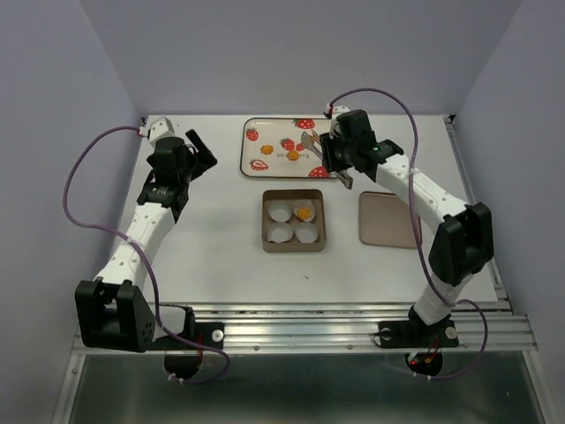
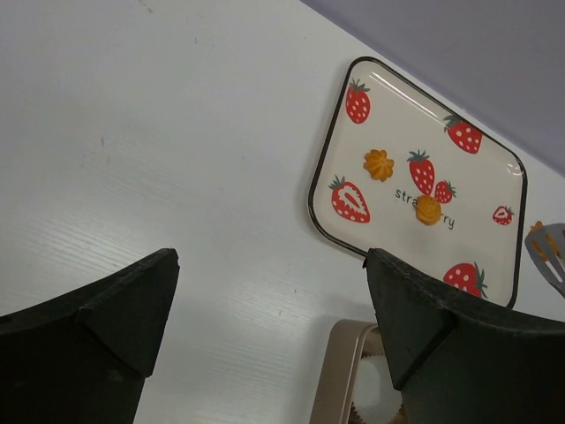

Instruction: Pack the cookies

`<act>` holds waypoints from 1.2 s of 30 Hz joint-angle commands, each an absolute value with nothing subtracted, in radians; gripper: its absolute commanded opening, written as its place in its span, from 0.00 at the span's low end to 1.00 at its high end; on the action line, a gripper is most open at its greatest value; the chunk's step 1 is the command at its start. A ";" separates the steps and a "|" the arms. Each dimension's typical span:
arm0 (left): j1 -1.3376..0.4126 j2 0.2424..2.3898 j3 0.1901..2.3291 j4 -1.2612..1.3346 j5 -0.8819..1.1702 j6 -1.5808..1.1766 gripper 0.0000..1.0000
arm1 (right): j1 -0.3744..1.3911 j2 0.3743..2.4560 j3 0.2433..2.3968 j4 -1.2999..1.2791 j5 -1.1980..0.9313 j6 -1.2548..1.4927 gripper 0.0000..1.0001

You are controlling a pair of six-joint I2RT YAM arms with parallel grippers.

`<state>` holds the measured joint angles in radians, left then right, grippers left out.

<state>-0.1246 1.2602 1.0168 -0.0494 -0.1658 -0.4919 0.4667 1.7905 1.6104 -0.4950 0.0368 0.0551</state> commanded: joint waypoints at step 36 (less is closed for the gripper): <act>-0.179 1.177 1.046 -0.020 -0.158 -0.476 0.99 | 0.767 1.560 1.279 -0.512 -0.048 0.080 0.40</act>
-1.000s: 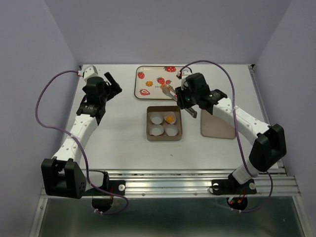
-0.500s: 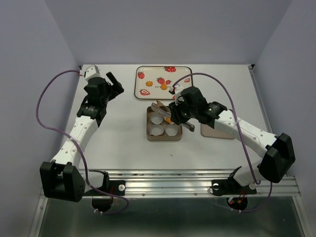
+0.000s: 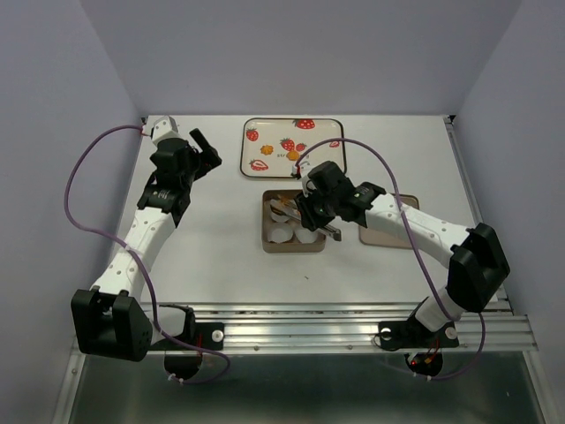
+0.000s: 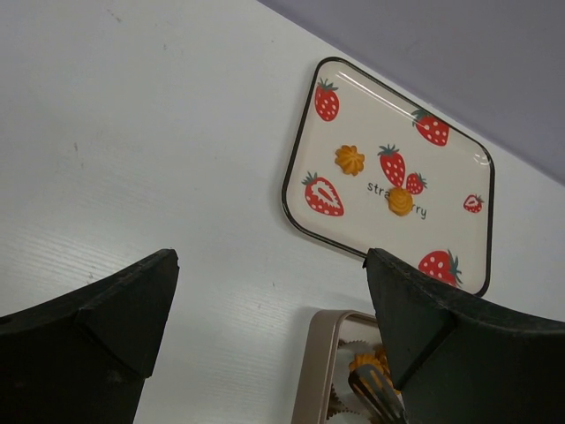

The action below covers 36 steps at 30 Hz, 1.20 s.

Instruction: Pack the cookies

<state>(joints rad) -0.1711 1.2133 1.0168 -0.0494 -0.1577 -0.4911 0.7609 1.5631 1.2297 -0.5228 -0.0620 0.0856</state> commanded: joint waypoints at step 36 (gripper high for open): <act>-0.179 1.201 1.040 -0.008 -0.135 -0.456 0.99 | 0.776 1.637 1.307 -0.528 -0.028 0.083 0.52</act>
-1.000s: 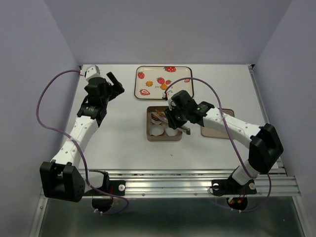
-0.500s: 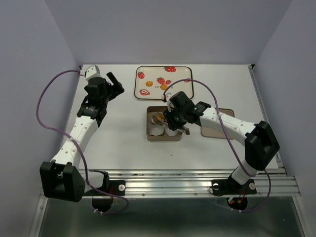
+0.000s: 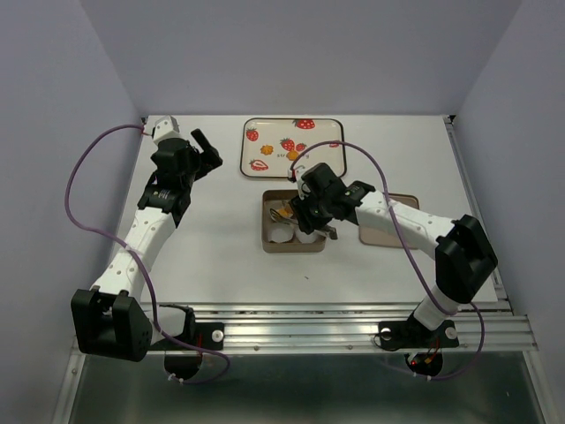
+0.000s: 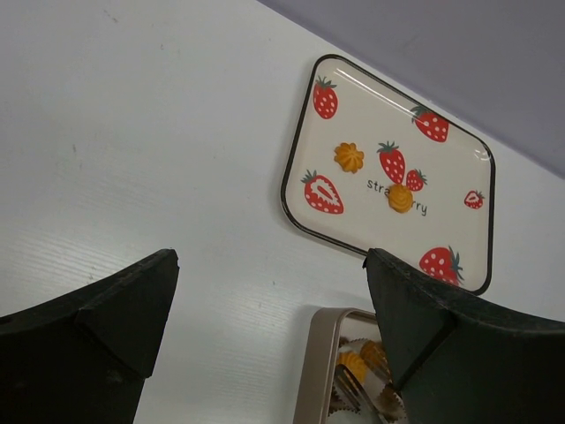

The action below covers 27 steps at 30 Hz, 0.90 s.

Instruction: Pack the cookies

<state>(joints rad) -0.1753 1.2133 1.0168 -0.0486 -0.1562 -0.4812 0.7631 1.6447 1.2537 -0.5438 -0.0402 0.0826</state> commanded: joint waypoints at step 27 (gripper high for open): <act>-0.187 1.178 1.020 0.021 -0.175 -0.445 0.99 | 0.635 1.566 1.466 -0.471 0.065 0.080 0.52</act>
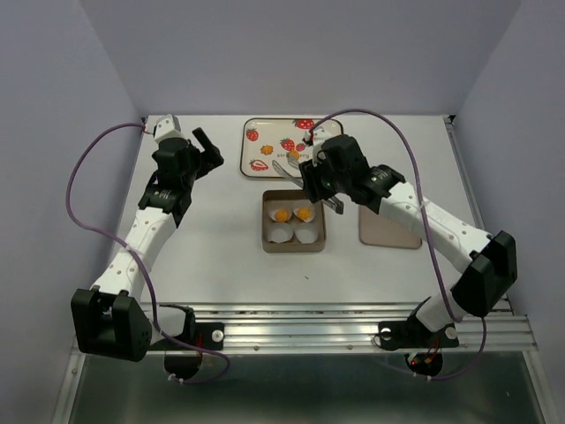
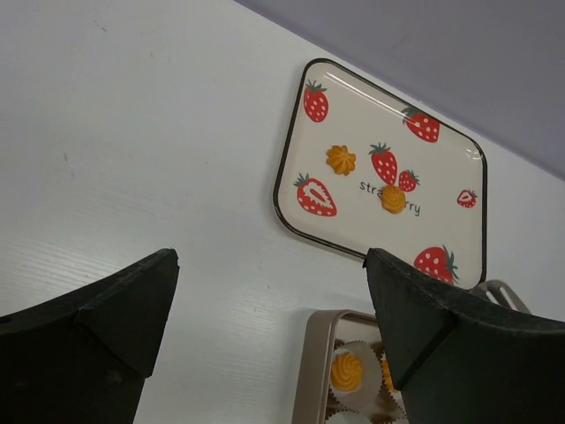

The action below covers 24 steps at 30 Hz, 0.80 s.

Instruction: Pack the cookies

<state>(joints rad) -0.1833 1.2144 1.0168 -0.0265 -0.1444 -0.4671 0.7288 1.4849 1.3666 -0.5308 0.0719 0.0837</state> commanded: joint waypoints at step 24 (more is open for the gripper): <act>-0.186 1.230 1.039 0.028 -0.241 -0.457 0.99 | 0.476 2.055 1.815 -0.520 -0.046 0.014 0.56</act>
<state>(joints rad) -0.1833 1.2331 1.0084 -0.0177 -0.2214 -0.4679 0.4843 2.0277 1.7428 -0.5163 -0.0380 0.0265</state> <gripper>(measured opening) 0.986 0.562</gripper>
